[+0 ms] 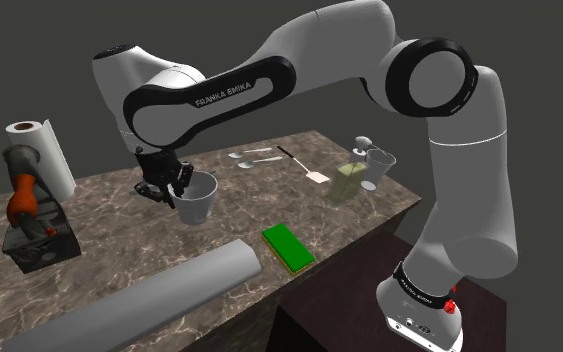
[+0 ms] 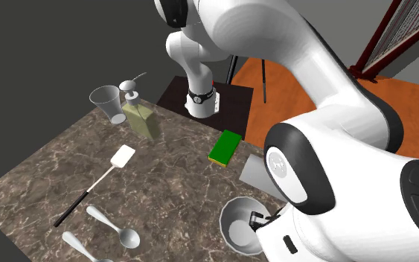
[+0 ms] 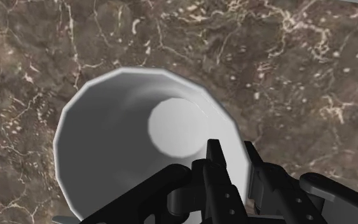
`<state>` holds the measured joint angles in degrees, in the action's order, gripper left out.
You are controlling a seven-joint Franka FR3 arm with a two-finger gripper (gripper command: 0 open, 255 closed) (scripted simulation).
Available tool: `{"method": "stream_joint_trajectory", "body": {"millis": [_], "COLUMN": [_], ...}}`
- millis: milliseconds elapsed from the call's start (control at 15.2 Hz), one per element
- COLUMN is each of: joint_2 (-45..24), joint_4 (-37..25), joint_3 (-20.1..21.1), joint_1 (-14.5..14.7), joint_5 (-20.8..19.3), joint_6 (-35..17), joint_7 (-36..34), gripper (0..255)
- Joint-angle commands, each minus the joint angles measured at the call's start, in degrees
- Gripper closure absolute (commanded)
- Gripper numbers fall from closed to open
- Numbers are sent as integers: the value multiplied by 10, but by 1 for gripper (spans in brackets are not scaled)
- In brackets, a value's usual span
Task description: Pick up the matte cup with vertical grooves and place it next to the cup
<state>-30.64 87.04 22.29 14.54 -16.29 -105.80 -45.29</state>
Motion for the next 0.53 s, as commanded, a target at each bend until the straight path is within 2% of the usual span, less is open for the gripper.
{"method": "stream_joint_trajectory", "body": {"millis": [0, 462], "joint_2": [0, 12], "joint_4": [0, -21], "joint_3": [0, 3], "joint_1": [0, 0], "joint_5": [0, 6], "joint_6": [0, 32], "joint_7": [0, 6], "gripper": [255, 255]}}
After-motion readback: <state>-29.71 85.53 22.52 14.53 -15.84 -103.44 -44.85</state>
